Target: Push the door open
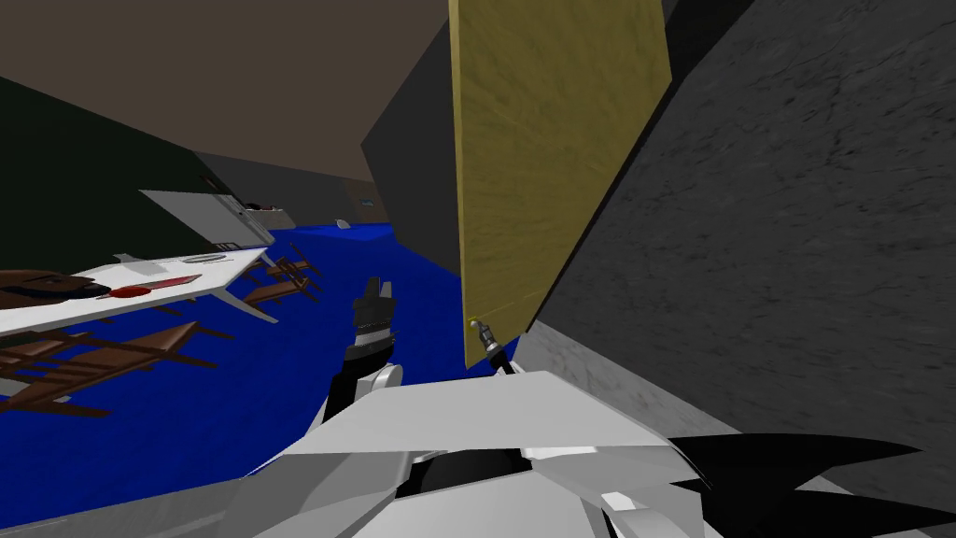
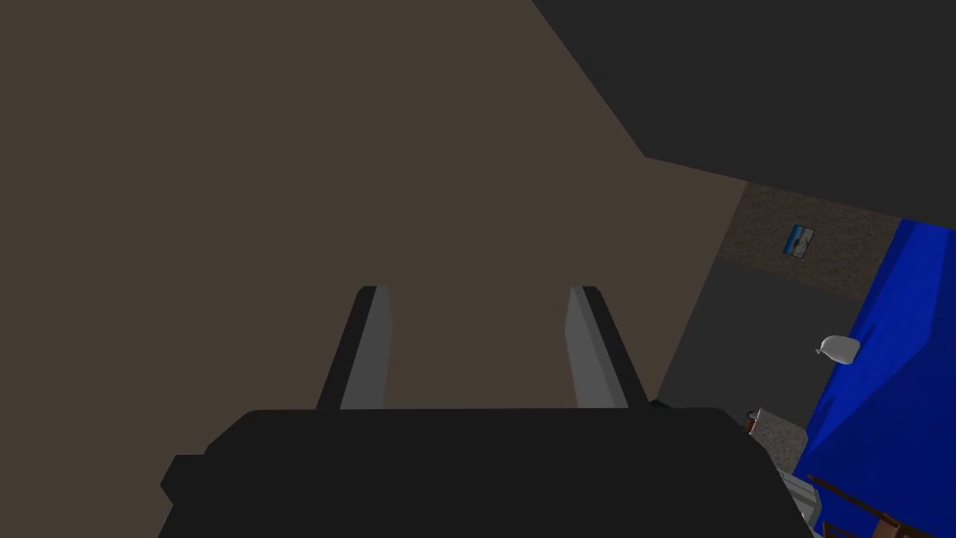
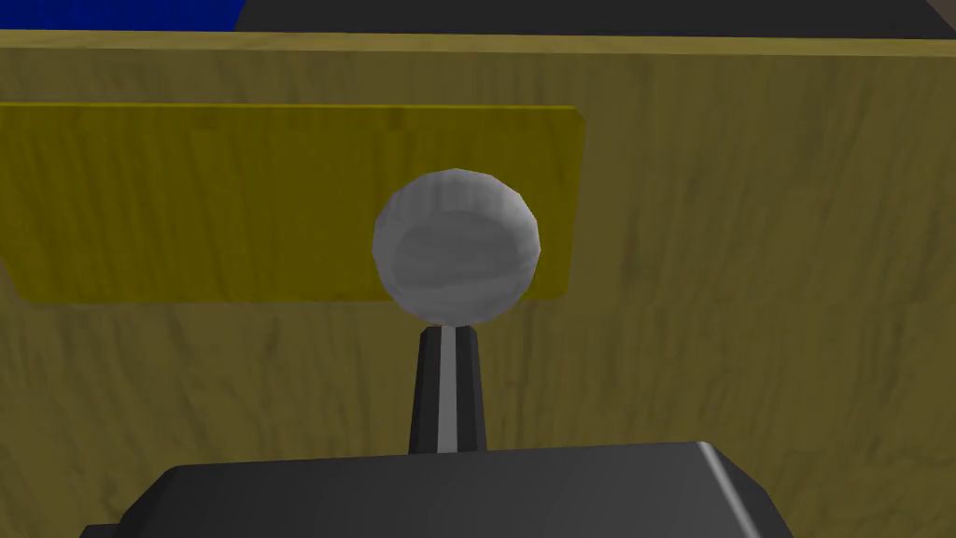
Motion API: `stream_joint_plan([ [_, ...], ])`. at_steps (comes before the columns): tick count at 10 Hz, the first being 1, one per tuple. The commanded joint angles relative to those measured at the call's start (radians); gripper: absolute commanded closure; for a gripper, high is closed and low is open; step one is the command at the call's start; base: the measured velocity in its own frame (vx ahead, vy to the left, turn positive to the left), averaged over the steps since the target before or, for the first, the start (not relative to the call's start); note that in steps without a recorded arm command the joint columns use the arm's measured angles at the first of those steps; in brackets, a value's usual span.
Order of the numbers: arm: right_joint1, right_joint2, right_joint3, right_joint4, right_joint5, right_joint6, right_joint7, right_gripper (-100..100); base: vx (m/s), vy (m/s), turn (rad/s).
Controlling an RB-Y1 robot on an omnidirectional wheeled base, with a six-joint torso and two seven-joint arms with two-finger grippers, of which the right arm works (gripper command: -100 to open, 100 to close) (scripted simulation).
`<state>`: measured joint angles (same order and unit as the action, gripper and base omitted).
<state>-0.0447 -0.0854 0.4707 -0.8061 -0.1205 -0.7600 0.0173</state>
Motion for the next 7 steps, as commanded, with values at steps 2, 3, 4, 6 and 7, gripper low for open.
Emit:
stream_joint_plan([
  [2,0.004,-0.001,0.006,-0.006,0.000,0.003,-0.003,-100,-0.195,-0.040,-0.015],
  [3,0.006,0.000,0.008,-0.010,-0.001,0.005,-0.004,-100,-0.185,-0.065,-0.030],
  [4,0.008,0.003,0.011,-0.016,-0.001,0.009,-0.005,-100,-0.264,-0.053,-0.053],
  [6,0.012,0.009,0.015,-0.024,-0.002,0.014,-0.007,-100,-0.249,-0.040,-0.039],
  [7,0.008,0.008,0.013,-0.014,-0.002,0.008,-0.007,-100,-0.109,-0.012,-0.007],
])
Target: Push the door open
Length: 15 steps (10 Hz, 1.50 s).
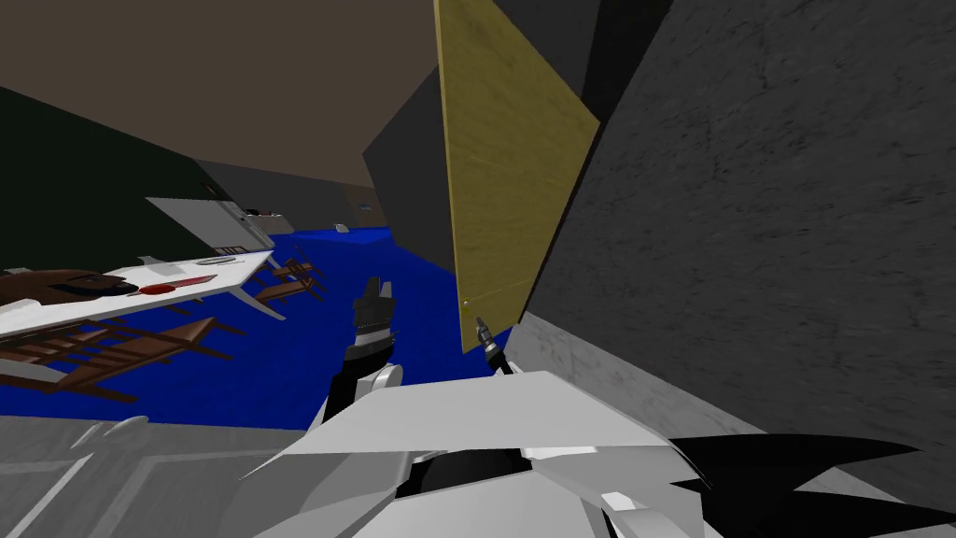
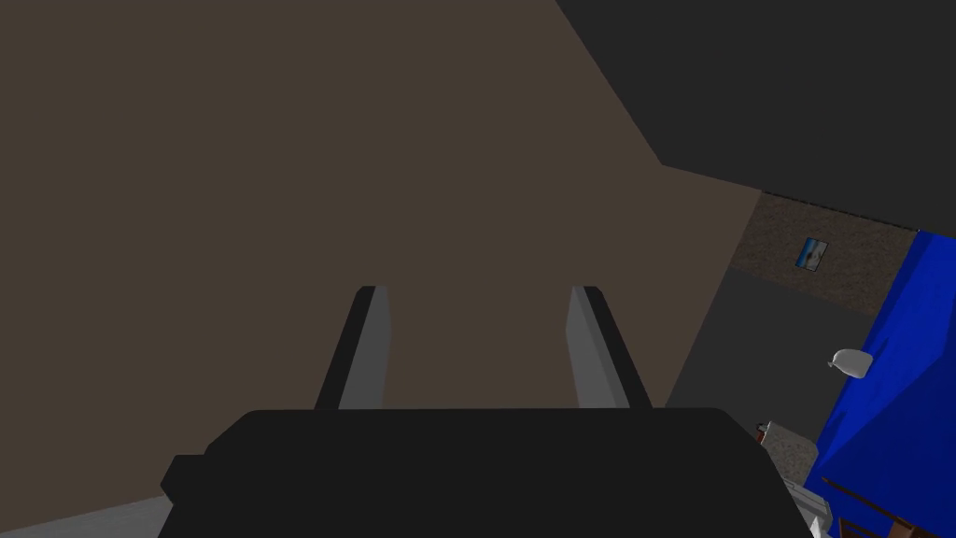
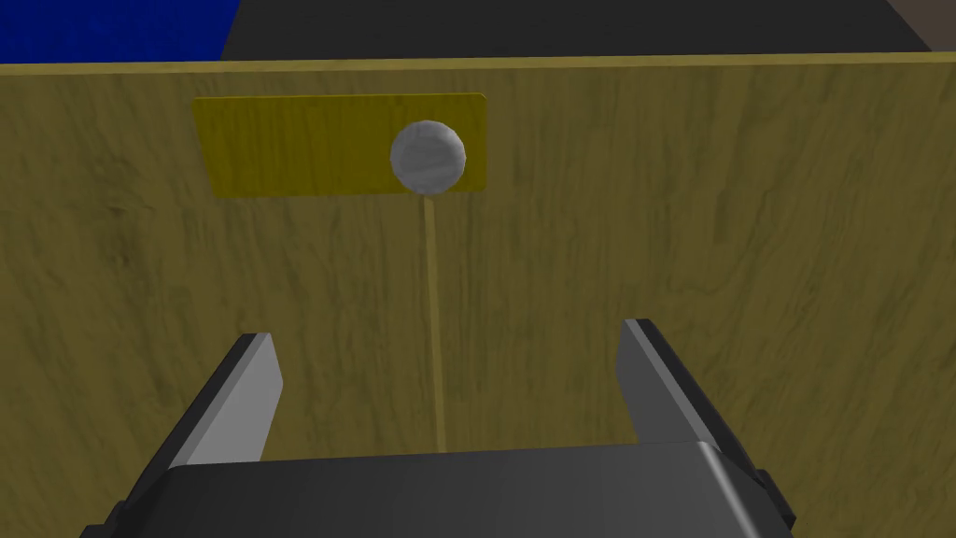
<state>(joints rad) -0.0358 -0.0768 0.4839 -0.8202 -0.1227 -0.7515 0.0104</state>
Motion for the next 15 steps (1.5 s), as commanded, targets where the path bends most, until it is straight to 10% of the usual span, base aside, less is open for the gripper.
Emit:
stream_joint_plan([
  [1,-0.001,-0.002,-0.003,0.003,-0.001,-0.004,0.002,-100,0.080,0.037,0.030],
  [10,-0.003,0.006,-0.017,0.022,-0.005,-0.028,0.010,-100,0.182,0.080,0.020],
  [11,-0.003,0.006,-0.017,0.022,-0.005,-0.028,0.010,100,-0.016,-0.002,0.008],
  [15,-0.003,0.006,-0.017,0.022,-0.005,-0.028,0.010,100,-0.015,-0.006,0.002],
])
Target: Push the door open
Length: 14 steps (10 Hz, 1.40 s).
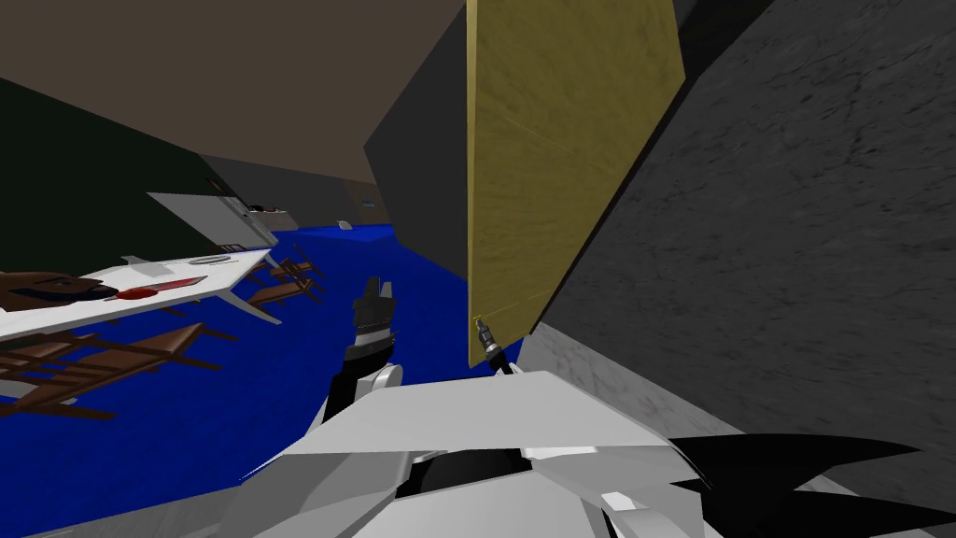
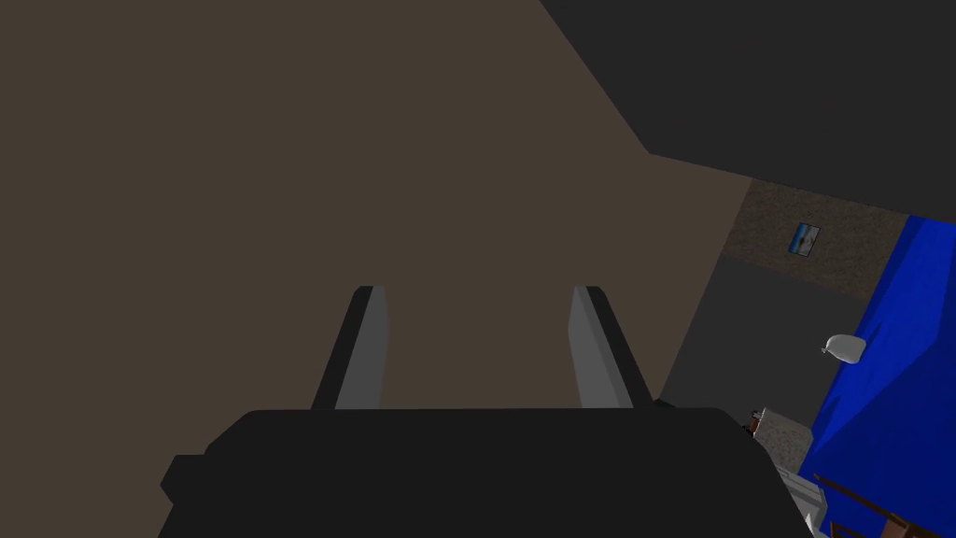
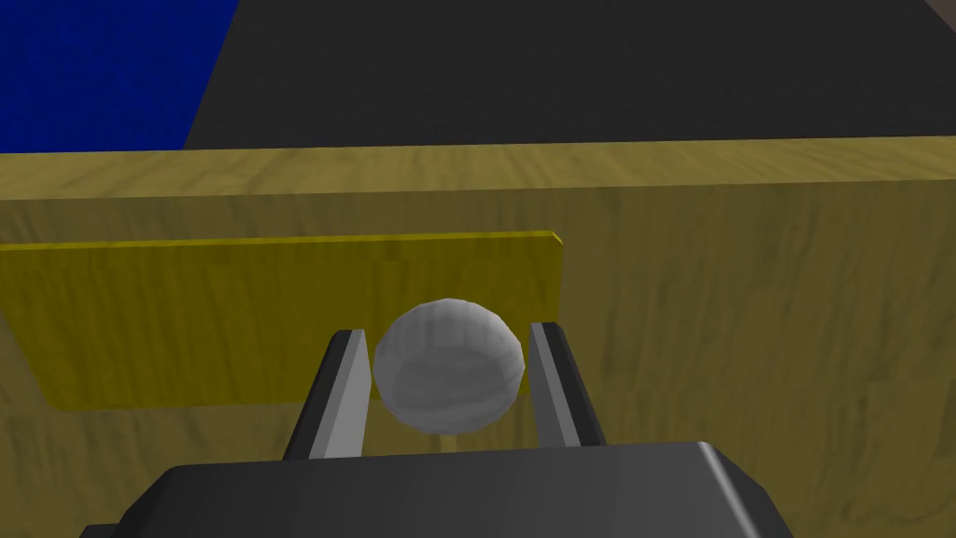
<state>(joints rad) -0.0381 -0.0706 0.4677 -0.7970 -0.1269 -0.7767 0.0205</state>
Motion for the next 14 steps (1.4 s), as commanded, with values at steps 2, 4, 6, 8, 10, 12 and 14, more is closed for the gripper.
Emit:
stream_joint_plan([
  [2,-0.003,-0.005,-0.019,0.005,-0.004,0.000,0.004,100,0.051,0.033,-0.012],
  [4,-0.006,-0.008,-0.035,0.010,-0.008,0.000,0.007,100,0.157,0.092,-0.042],
  [6,-0.012,-0.012,-0.062,0.017,-0.014,0.000,0.013,100,0.170,0.105,-0.041],
  [8,-0.017,-0.014,-0.087,0.023,-0.020,0.000,0.018,100,0.161,0.107,-0.033],
  [10,-0.022,-0.016,-0.113,0.030,-0.026,0.001,0.024,100,0.148,0.087,-0.044],
  [12,-0.026,-0.016,-0.132,0.035,-0.031,0.001,0.028,100,0.131,0.101,-0.070],
  [14,-0.033,-0.016,-0.171,0.045,-0.040,0.001,0.036,100,0.142,0.104,-0.107],
])
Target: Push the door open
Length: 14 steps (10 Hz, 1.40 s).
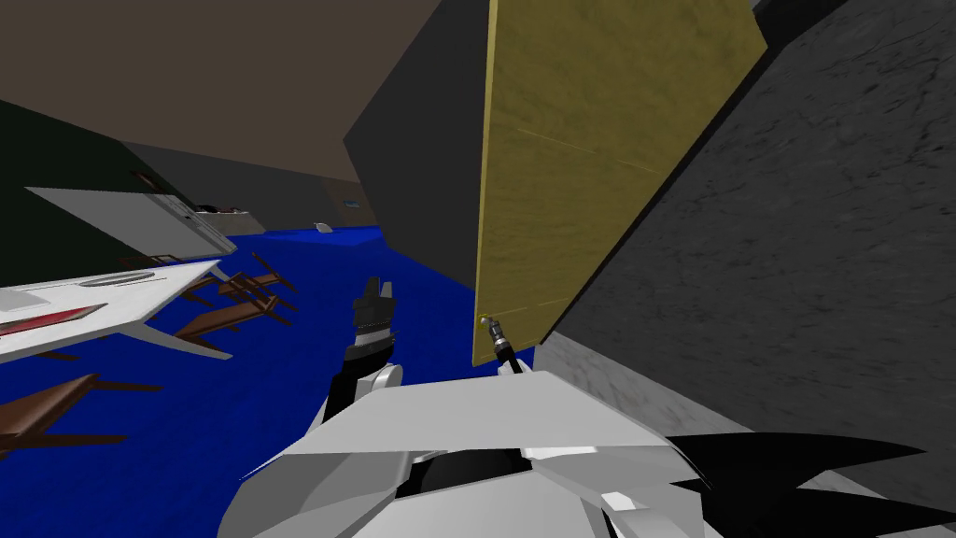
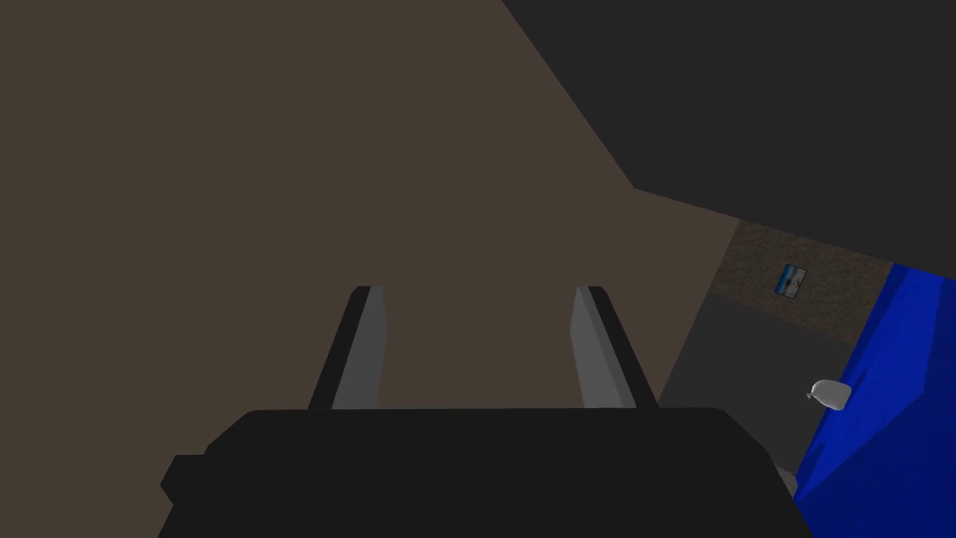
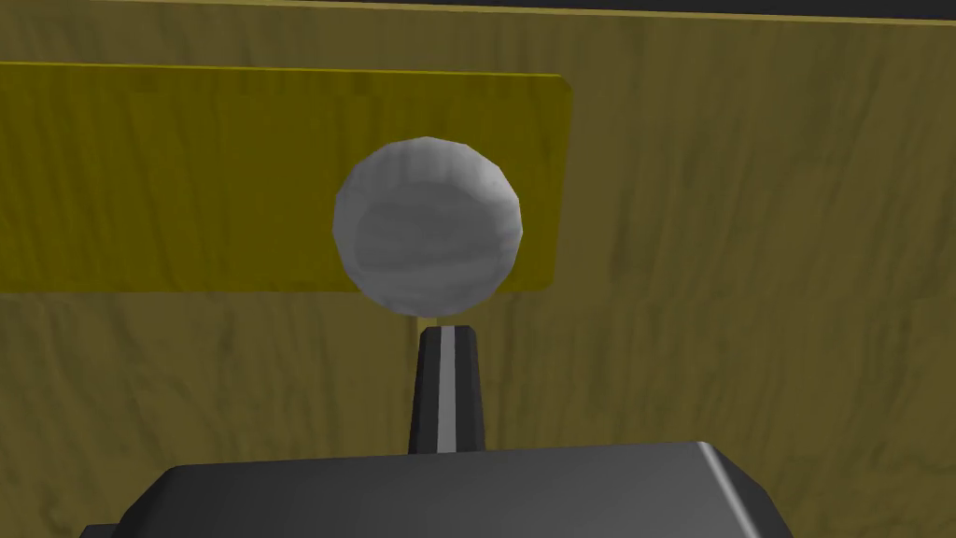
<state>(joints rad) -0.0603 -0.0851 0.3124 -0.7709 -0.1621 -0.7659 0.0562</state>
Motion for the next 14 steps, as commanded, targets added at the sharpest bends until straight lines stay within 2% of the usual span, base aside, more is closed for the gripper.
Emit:
stream_joint_plan([
  [1,0.003,0.001,0.001,-0.005,-0.002,0.003,-0.001,-100,-0.021,0.067,-0.068],
  [4,0.007,0.005,0.002,-0.013,-0.005,0.007,-0.001,-100,-0.223,0.005,-0.030],
  [7,0.013,0.019,0.004,-0.024,-0.009,0.014,-0.002,-100,-0.237,0.021,-0.049],
  [8,0.012,0.014,0.004,-0.021,-0.008,0.013,-0.004,-100,-0.089,0.023,-0.013],
  [11,0.013,0.011,-0.003,-0.012,-0.010,-0.003,-0.001,-100,0.187,0.047,0.029],
  [14,0.013,0.015,-0.011,-0.002,-0.011,-0.021,0.003,-100,0.266,0.060,0.036],
])
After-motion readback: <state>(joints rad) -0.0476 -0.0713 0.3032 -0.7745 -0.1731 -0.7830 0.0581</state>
